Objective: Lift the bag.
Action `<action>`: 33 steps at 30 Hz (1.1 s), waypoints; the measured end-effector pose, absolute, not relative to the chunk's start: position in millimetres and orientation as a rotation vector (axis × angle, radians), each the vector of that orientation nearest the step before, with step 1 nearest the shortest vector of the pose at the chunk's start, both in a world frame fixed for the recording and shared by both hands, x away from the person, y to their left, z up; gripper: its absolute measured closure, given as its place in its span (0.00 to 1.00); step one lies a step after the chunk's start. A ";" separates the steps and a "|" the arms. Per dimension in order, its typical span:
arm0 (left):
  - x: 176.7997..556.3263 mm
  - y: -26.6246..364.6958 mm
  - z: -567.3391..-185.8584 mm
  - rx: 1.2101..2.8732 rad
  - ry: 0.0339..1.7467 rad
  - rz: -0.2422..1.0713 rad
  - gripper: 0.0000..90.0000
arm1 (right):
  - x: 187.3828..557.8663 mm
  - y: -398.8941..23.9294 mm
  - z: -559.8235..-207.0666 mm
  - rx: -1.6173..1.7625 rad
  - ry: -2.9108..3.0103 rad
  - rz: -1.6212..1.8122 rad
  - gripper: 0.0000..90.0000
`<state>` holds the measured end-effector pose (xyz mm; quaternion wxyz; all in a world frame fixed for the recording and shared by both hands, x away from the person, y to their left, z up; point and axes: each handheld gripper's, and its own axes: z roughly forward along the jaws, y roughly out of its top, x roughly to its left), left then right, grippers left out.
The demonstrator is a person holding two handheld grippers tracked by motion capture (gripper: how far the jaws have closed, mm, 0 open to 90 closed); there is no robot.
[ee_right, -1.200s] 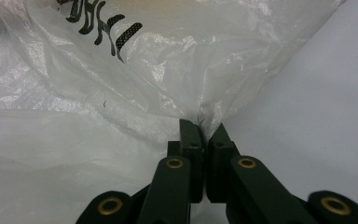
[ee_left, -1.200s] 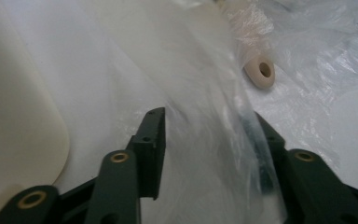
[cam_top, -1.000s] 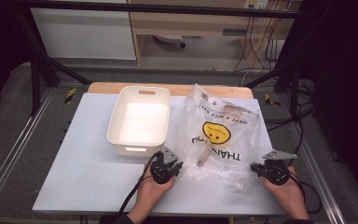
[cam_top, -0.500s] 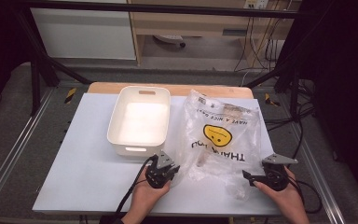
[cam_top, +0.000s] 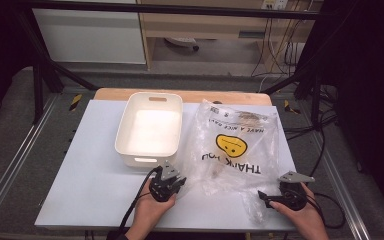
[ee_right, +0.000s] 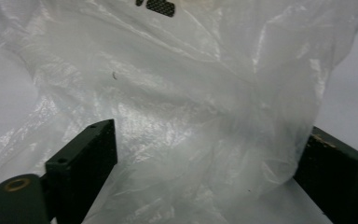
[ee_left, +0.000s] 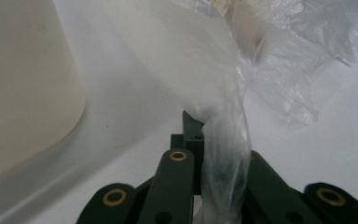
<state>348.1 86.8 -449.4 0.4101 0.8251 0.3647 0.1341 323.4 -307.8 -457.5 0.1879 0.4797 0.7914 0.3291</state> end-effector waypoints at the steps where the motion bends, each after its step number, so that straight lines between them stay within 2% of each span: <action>1: 348.3 86.6 -450.1 2.081 0.917 0.338 1.00 | 323.0 -305.8 -457.6 1.321 2.234 0.917 0.21; 9: 347.0 82.9 -454.0 2.098 0.910 0.327 1.00 | 321.8 -295.8 -454.9 1.242 2.274 0.962 0.61; 18: 346.7 82.6 -454.2 2.097 0.904 0.322 1.00 | 327.4 -289.7 -454.4 1.189 2.313 0.986 0.95; 21: 346.6 83.7 -452.2 2.095 0.901 0.323 1.00 | 330.1 -288.7 -453.5 1.176 2.327 0.991 1.00; 33: 357.1 92.8 -423.6 2.082 0.886 0.334 1.00 | 347.6 -287.7 -431.2 1.166 2.293 1.031 1.00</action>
